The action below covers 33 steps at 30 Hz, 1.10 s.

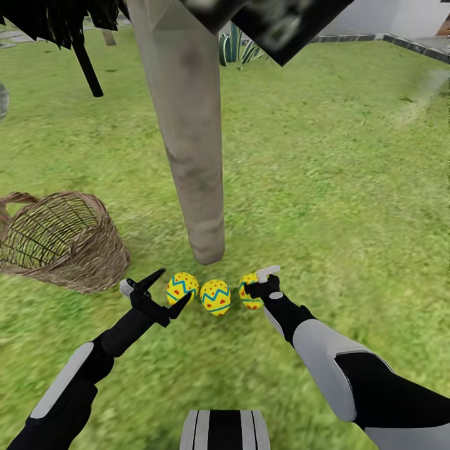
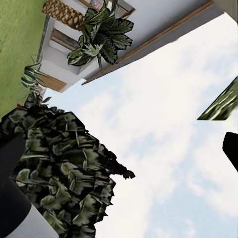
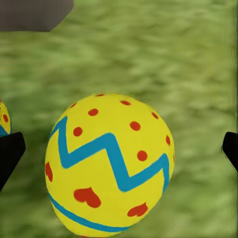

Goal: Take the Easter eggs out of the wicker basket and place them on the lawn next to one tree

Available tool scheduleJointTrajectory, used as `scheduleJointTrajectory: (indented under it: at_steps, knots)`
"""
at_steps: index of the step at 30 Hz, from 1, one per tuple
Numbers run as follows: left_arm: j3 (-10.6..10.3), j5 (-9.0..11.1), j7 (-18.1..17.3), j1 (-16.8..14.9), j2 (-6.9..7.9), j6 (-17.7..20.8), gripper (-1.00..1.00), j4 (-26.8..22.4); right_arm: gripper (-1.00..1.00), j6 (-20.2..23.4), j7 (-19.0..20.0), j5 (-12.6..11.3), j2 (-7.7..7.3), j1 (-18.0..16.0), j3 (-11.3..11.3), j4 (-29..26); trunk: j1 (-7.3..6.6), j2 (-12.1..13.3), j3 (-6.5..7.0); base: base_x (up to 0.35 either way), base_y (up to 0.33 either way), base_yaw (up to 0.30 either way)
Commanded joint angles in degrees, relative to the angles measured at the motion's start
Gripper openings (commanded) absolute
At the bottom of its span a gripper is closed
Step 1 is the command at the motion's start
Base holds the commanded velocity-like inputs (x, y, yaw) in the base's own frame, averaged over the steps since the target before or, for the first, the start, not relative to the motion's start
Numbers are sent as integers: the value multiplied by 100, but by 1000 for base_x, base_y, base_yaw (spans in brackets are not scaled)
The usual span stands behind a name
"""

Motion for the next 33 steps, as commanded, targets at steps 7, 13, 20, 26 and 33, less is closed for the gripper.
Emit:
scheduleJointTrajectory:
  at_steps: [7,13,20,26,33]
  knots:
    - [-2,-24,-22,-3,-1,2,100,-5,100,-14,-29,25,1,-3,8,9,-19,8,153,-225,0,0]
    - [-2,-26,-22,-3,-2,2,100,-5,100,-14,-29,25,1,-3,8,10,-34,16,286,-344,0,0]
    - [-2,-33,-22,-3,-2,2,100,4,100,-20,-30,25,-7,-3,8,9,-52,26,441,-344,0,0]
    - [-2,-33,-14,-3,-2,2,100,4,100,-22,-29,25,-8,-3,8,9,-68,34,574,-344,0,0]
    - [-2,-33,-13,-3,7,2,100,13,100,-9,-37,25,-3,-3,8,17,-86,43,729,-149,0,0]
